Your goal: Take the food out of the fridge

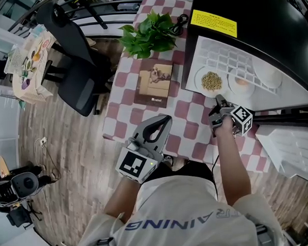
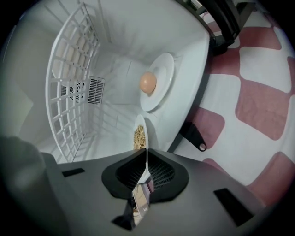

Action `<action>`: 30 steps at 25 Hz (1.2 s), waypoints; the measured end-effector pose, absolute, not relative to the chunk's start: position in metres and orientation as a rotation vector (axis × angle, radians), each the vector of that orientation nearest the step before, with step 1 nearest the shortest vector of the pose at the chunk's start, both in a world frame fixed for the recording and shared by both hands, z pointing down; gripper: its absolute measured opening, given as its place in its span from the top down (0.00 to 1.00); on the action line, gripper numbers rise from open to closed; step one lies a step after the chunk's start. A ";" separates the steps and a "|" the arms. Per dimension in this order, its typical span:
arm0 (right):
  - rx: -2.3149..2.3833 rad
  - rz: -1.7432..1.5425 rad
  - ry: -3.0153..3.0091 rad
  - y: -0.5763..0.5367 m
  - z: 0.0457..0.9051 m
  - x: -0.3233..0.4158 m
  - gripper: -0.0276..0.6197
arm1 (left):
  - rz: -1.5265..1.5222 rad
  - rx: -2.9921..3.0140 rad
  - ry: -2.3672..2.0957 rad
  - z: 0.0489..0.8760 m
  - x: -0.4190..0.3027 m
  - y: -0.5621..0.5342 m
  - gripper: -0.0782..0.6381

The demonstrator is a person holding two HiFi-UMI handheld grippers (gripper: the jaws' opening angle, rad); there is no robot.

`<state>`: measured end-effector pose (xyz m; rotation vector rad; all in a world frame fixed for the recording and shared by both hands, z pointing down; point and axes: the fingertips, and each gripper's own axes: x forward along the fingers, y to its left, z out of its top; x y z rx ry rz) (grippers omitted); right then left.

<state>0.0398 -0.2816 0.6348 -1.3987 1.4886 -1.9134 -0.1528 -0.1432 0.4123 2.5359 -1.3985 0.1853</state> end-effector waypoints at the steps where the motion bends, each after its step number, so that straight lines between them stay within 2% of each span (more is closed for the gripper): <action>1: -1.400 -1.915 1.490 -0.277 0.636 0.041 0.91 | 0.183 2.533 -1.396 0.412 -0.152 -0.143 0.88; 10: -1.372 -1.915 1.496 -0.264 0.645 0.040 0.90 | 0.192 2.535 -1.381 0.412 -0.150 -0.134 0.88; 15: -1.338 -1.915 1.506 -0.265 0.653 0.035 0.83 | 0.210 2.552 -1.381 0.415 -0.153 -0.127 0.88; 18: -1.280 -1.902 1.460 -0.269 0.653 0.034 0.82 | 0.207 2.536 -1.381 0.413 -0.153 -0.124 0.88; 20: -1.259 -1.900 1.415 -0.270 0.655 0.037 0.84 | 0.215 2.545 -1.376 0.413 -0.152 -0.121 0.88; 22: -1.242 -1.899 1.382 -0.269 0.657 0.039 0.90 | 0.217 2.545 -1.373 0.414 -0.151 -0.118 0.88; 30: -1.140 -1.834 1.423 -0.258 0.629 0.039 0.92 | 0.224 2.600 -1.334 0.407 -0.143 -0.111 0.88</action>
